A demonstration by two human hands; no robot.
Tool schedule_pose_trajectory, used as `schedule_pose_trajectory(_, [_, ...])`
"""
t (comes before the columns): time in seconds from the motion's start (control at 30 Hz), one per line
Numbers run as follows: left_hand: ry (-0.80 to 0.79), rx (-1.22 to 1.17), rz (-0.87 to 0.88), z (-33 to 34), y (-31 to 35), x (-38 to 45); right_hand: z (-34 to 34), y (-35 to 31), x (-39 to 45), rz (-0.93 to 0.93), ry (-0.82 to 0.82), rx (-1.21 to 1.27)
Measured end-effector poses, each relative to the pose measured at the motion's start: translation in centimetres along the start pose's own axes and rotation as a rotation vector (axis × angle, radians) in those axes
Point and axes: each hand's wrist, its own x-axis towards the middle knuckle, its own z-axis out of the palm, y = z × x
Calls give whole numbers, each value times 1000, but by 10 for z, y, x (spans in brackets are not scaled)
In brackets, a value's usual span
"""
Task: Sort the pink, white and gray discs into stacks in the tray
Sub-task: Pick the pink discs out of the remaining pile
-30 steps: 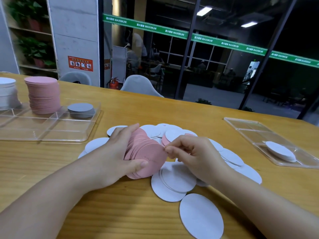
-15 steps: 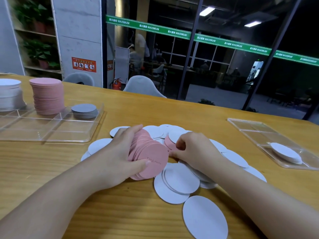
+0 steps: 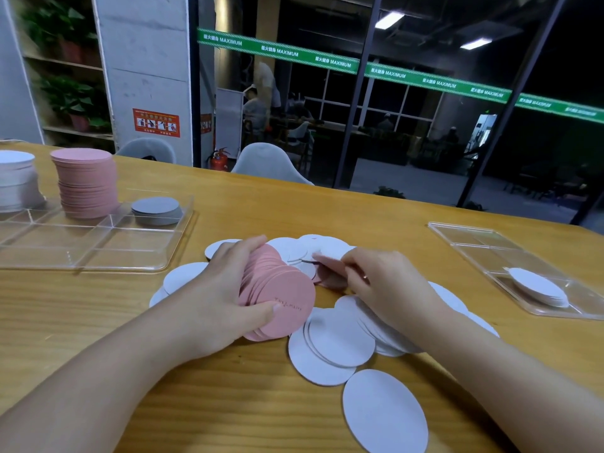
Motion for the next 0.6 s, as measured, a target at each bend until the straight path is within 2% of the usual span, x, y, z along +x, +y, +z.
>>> schedule_pose_trajectory(0.13, [6, 11, 7, 0, -1, 1, -14, 8, -3, 93, 166, 360])
schedule_pose_trajectory(0.3, [11, -7, 7, 1, -3, 1, -29, 10, -5, -26, 191, 772])
schedule_pose_trajectory(0.43, [18, 12, 0, 0, -4, 2, -29, 7, -6, -65, 219, 841])
schedule_pose_trajectory(0.6, [4, 15, -3, 0, -3, 1, -20, 2, -9, -173, 149, 646])
